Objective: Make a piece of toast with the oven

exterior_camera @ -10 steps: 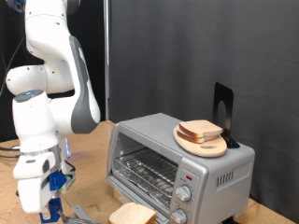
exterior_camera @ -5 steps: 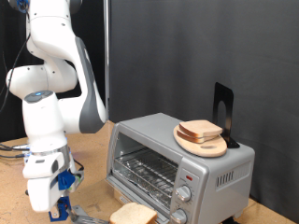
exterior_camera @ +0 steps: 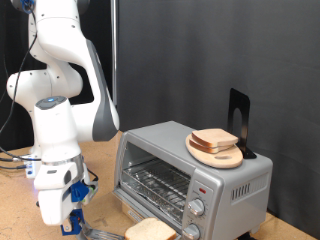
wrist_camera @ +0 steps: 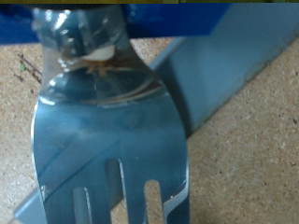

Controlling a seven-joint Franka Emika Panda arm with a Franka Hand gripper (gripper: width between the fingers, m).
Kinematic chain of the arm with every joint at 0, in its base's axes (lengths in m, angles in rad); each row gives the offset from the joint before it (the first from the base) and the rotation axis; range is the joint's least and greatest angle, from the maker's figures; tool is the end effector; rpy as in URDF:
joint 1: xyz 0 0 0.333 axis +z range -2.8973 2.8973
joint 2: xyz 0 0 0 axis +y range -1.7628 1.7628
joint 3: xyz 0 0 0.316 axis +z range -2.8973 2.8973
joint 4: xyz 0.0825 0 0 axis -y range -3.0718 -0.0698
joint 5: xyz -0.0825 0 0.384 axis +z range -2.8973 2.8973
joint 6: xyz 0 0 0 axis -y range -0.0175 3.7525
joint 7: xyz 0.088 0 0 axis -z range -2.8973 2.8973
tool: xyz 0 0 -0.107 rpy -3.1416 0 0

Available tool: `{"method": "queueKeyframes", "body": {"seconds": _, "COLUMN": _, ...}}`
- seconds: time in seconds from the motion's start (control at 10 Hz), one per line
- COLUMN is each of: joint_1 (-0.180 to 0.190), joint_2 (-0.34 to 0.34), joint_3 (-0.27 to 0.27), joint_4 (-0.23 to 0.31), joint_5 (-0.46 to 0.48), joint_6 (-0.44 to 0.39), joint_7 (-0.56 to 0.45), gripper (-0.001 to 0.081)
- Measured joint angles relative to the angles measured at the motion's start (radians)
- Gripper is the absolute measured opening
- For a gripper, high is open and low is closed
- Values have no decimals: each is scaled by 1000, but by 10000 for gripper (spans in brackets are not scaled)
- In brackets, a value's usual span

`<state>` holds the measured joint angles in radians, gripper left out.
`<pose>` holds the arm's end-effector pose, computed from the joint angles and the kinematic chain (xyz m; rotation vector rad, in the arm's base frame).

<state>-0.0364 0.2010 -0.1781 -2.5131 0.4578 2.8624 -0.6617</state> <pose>0.4597 -0.1275 0.2182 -3.0807 -0.0347 -0.2979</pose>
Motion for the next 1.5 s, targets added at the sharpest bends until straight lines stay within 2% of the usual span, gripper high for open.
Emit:
{"method": "queueKeyframes", "body": {"seconds": 0.6, "joint_1": 1, "joint_2": -7, "joint_3": 25, "joint_4": -1, "joint_5": 14, "joint_6": 0, "joint_7": -3, "gripper": 366}}
{"method": "queueKeyframes", "body": {"seconds": 1.0, "joint_1": -41, "joint_2": -9, "joint_3": 30, "joint_4": -19, "joint_5": 62, "joint_6": 9, "joint_7": -134, "gripper": 366}}
{"method": "queueKeyframes", "body": {"seconds": 1.1, "joint_1": -60, "joint_2": -10, "joint_3": 34, "joint_4": -24, "joint_5": 94, "joint_6": 10, "joint_7": -180, "gripper": 366}}
{"method": "queueKeyframes", "body": {"seconds": 1.3, "joint_1": -93, "joint_2": -11, "joint_3": 76, "joint_4": -16, "joint_5": 255, "joint_6": 20, "joint_7": -293, "gripper": 366}}
{"method": "queueKeyframes", "body": {"seconds": 1.5, "joint_1": -95, "joint_2": -11, "joint_3": 114, "joint_4": 21, "joint_5": 341, "joint_6": 18, "joint_7": -311, "gripper": 366}}
